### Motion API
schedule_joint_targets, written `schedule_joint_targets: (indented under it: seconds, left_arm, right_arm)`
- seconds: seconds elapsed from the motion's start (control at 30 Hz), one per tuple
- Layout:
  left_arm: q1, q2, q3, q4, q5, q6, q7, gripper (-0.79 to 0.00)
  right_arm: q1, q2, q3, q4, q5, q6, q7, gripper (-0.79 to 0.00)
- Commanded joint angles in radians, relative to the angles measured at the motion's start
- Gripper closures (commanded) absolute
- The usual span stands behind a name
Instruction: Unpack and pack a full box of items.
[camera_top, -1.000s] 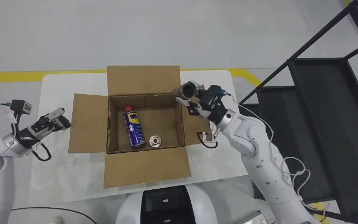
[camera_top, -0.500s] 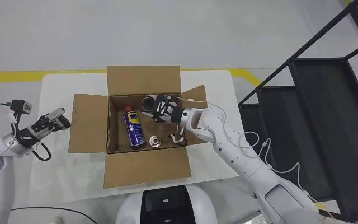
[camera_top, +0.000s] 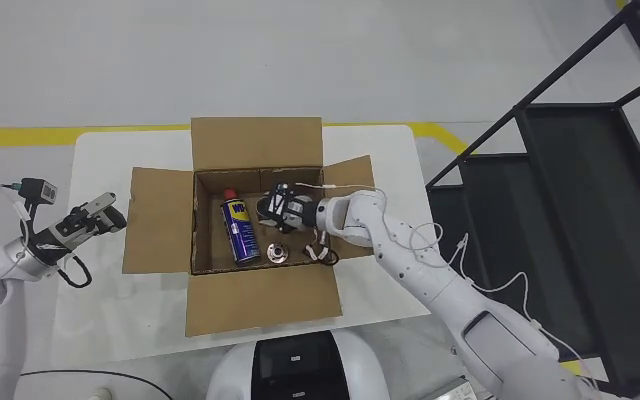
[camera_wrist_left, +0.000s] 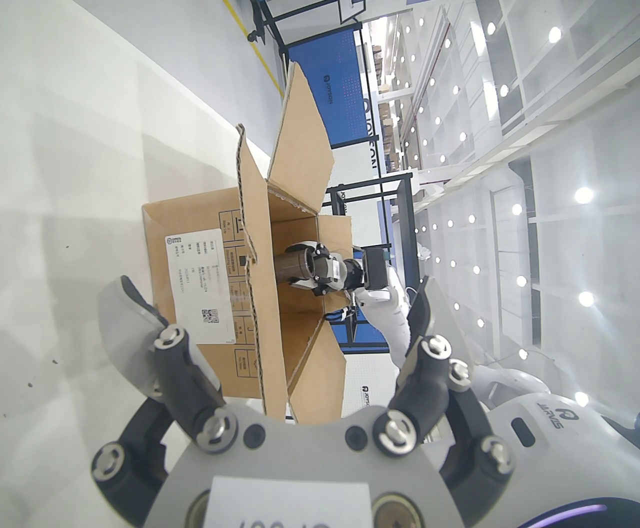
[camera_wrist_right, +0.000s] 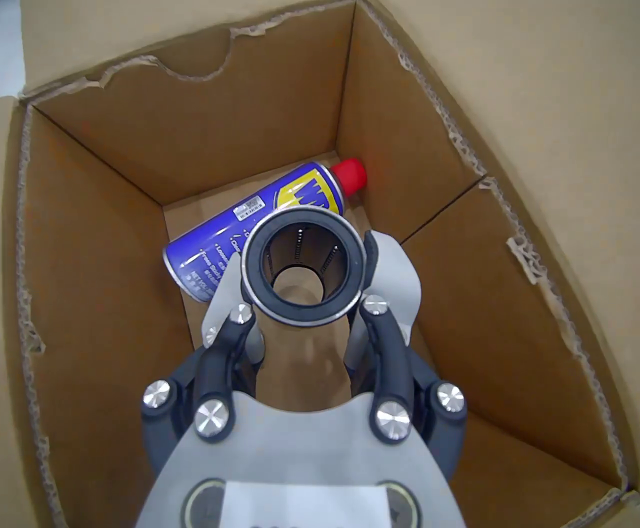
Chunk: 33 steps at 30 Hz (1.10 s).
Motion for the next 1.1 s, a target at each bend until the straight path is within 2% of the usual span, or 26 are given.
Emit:
schedule_joint_targets:
  seconds: [0.0,0.2,0.23,0.27,0.3,0.33,0.37,0.6,0.77,0.93,1.07]
  left_arm:
    - [0.0,0.0,0.0,0.0,0.0,0.0,0.0,-0.785]
    - [0.0,0.0,0.0,0.0,0.0,0.0,0.0,-0.785]
    - [0.0,0.0,0.0,0.0,0.0,0.0,0.0,-0.785]
    - [0.0,0.0,0.0,0.0,0.0,0.0,0.0,-0.785]
    - [0.0,0.0,0.0,0.0,0.0,0.0,0.0,-0.785]
    - [0.0,0.0,0.0,0.0,0.0,0.0,0.0,-0.785]
    - [0.0,0.0,0.0,0.0,0.0,0.0,0.0,-0.785]
    - [0.0,0.0,0.0,0.0,0.0,0.0,0.0,-0.785]
    - [0.0,0.0,0.0,0.0,0.0,0.0,0.0,-0.785]
    - [0.0,0.0,0.0,0.0,0.0,0.0,0.0,-0.785]
    - [0.0,0.0,0.0,0.0,0.0,0.0,0.0,-0.785]
  right_arm:
    - [0.013,-0.008,-0.015,0.023,-0.003,0.015,0.013,0.0]
    - [0.053,-0.036,-0.065,0.085,-0.02,0.058,0.024,0.0]
    - [0.058,-0.04,-0.071,0.097,-0.02,0.059,0.022,-0.095]
    - [0.063,-0.044,-0.078,0.115,-0.025,0.061,0.016,-0.289]
    - [0.07,-0.048,-0.085,0.129,-0.031,0.059,0.008,-0.536]
    - [0.076,-0.052,-0.09,0.141,-0.032,0.057,0.001,-0.702]
    - [0.084,-0.056,-0.097,0.149,-0.037,0.051,0.003,-0.785]
    - [0.129,-0.073,-0.111,0.189,-0.05,0.024,-0.009,-0.785]
    - [0.143,-0.071,-0.078,0.158,0.026,-0.067,-0.037,-0.785]
    - [0.105,-0.052,0.003,0.035,0.19,-0.19,-0.086,-0.785]
    - [0.031,-0.024,0.089,-0.11,0.325,-0.178,0.023,-0.785]
